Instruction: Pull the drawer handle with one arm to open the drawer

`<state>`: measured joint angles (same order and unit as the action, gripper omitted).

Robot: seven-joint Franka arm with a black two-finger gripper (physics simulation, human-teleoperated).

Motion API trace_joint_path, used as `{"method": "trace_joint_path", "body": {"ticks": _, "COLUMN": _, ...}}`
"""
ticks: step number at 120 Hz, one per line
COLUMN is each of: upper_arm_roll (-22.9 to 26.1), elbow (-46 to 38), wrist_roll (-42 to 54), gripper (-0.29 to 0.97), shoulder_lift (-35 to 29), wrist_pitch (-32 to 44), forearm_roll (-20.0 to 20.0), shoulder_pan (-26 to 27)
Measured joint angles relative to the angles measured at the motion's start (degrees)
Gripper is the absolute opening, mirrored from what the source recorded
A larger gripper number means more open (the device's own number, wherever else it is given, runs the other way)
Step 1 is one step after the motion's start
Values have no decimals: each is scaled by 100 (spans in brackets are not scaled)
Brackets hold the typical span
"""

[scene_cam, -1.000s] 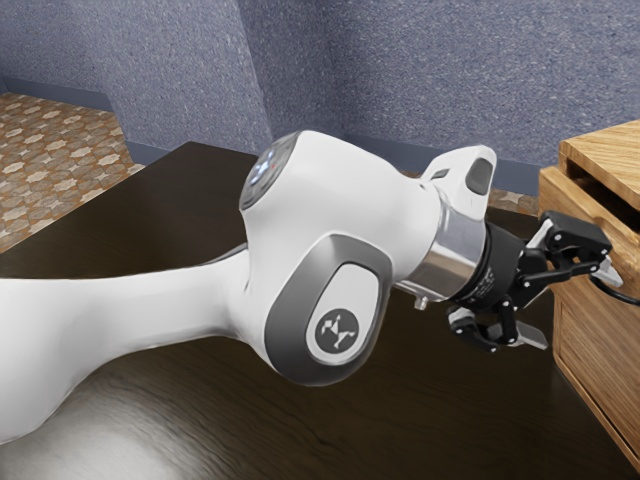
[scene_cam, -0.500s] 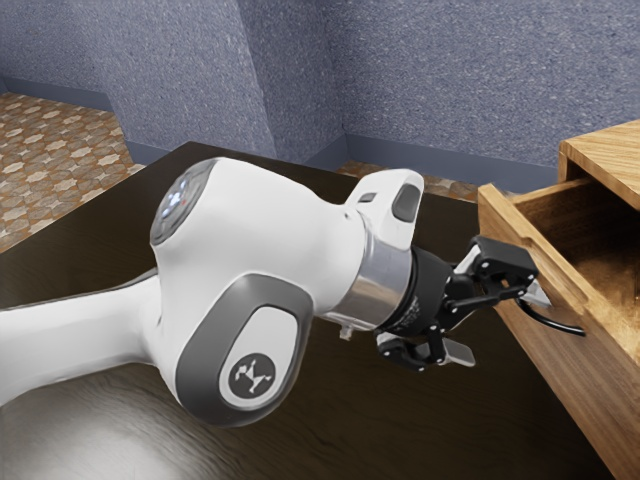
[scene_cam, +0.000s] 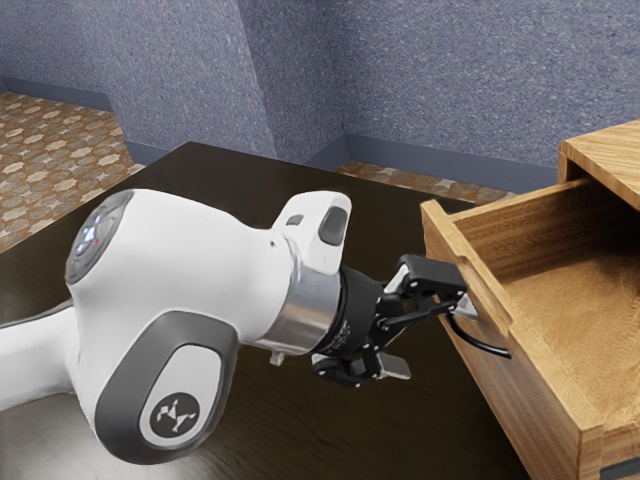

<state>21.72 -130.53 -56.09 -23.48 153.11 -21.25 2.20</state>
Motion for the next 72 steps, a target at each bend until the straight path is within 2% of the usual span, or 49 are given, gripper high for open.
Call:
{"method": "trace_joint_path", "body": {"ticks": 33, "upper_arm_roll": -115, "elbow": -742, "wrist_roll": -76, "gripper": 67, "shoulder_lift": -835, "wrist_pitch": -15, "forearm_roll": -74, "shoulder_pan": -11}}
{"method": "trace_joint_path", "body": {"ticks": 42, "upper_arm_roll": -149, "elbow": -998, "wrist_roll": -99, "gripper": 67, "shoulder_lift": -1212, "wrist_pitch": -64, "forearm_roll": -116, "shoulder_pan": -14}}
{"method": "trace_joint_path", "body": {"ticks": 47, "upper_arm_roll": -286, "elbow": -1156, "wrist_roll": -108, "gripper": 67, "shoulder_lift": -1512, "wrist_pitch": -149, "forearm_roll": 11, "shoulder_pan": 64}}
{"method": "trace_joint_path", "body": {"ticks": 61, "upper_arm_roll": -805, "elbow": -1272, "wrist_roll": -113, "gripper": 68, "shoulder_lift": -2918, "wrist_pitch": -810, "forearm_roll": -71, "shoulder_pan": 160}}
{"method": "trace_joint_path", "body": {"ticks": 66, "upper_arm_roll": -888, "elbow": -1158, "wrist_roll": -122, "gripper": 68, "shoulder_lift": -3114, "wrist_pitch": -1122, "forearm_roll": -76, "shoulder_pan": 175}}
{"method": "trace_joint_path", "body": {"ticks": 72, "upper_arm_roll": -1102, "elbow": -601, "wrist_roll": -134, "gripper": 68, "shoulder_lift": -2901, "wrist_pitch": -1729, "forearm_roll": 145, "shoulder_pan": 134}}
